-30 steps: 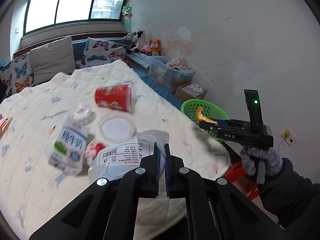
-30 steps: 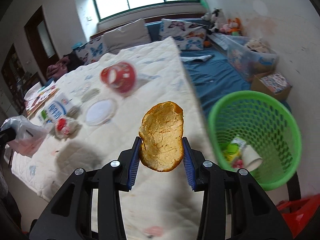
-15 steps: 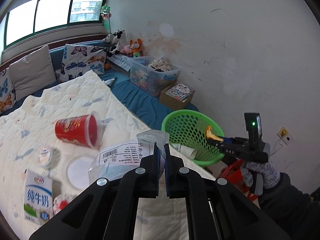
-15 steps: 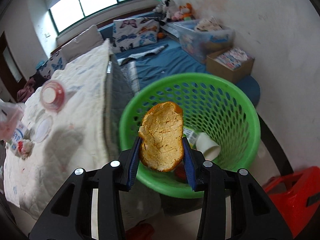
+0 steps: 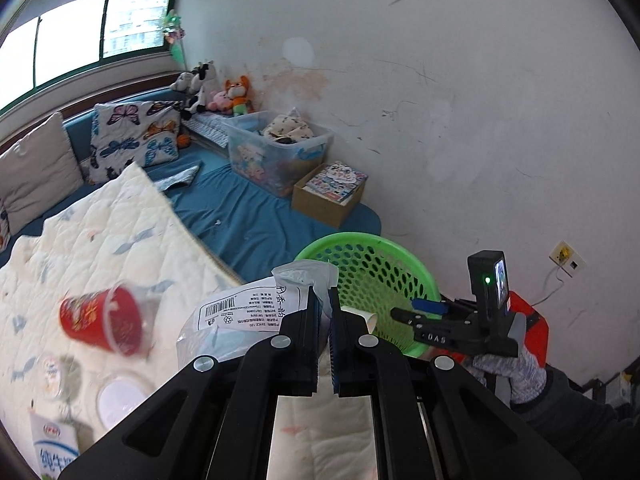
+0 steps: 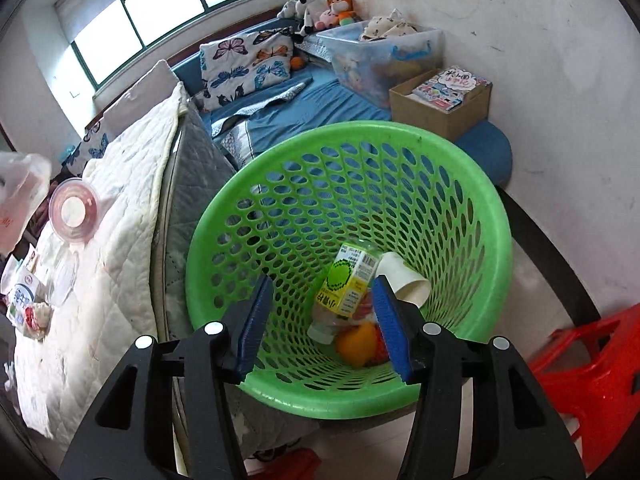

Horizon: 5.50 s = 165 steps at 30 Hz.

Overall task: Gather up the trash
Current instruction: 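Drop the orange peel into the green basket with the right tool while the left tool carries the bag over, then open the left tool to drop the plastic bag into the green basket, then grasp the white milk carton with the left tool while the right tool moves back over the bed, then grasp the red-and-white wrapped ball with the right tool, then drop the wrapped ball into the green basket with the right tool while the left tool carries the carton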

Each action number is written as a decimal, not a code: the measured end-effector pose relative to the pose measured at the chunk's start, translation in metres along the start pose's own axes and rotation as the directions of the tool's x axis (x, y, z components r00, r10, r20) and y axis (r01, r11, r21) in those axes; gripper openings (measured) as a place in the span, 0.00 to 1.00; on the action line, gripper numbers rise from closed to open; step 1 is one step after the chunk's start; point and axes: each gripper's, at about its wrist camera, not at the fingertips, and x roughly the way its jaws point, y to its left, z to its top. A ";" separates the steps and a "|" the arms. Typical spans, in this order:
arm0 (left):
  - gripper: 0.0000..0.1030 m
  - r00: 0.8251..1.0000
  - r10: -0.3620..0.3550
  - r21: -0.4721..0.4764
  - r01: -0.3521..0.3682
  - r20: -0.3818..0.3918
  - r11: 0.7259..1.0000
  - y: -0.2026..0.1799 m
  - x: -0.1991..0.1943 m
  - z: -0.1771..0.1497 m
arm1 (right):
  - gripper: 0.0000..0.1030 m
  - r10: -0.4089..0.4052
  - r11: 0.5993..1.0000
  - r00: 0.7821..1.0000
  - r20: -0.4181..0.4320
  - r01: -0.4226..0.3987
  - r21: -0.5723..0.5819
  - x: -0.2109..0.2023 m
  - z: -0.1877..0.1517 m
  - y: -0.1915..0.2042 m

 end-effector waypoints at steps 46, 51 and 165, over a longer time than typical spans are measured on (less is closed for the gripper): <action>0.36 0.992 -0.035 0.012 0.037 -0.120 0.999 -0.037 0.075 -0.019 | 0.68 0.042 0.999 0.994 0.101 -0.042 -0.003 -0.061 -0.011 0.002; 0.36 0.995 0.046 -0.020 -0.048 -0.083 0.999 -0.005 0.034 -0.042 | 0.68 0.083 0.996 0.992 0.093 -0.079 -0.051 -0.060 -0.009 0.029; 0.46 0.924 0.360 -0.347 -0.383 -0.132 0.856 0.214 -0.130 -0.205 | 0.48 0.412 0.794 0.898 -0.154 -0.437 -0.423 -0.010 -0.057 0.317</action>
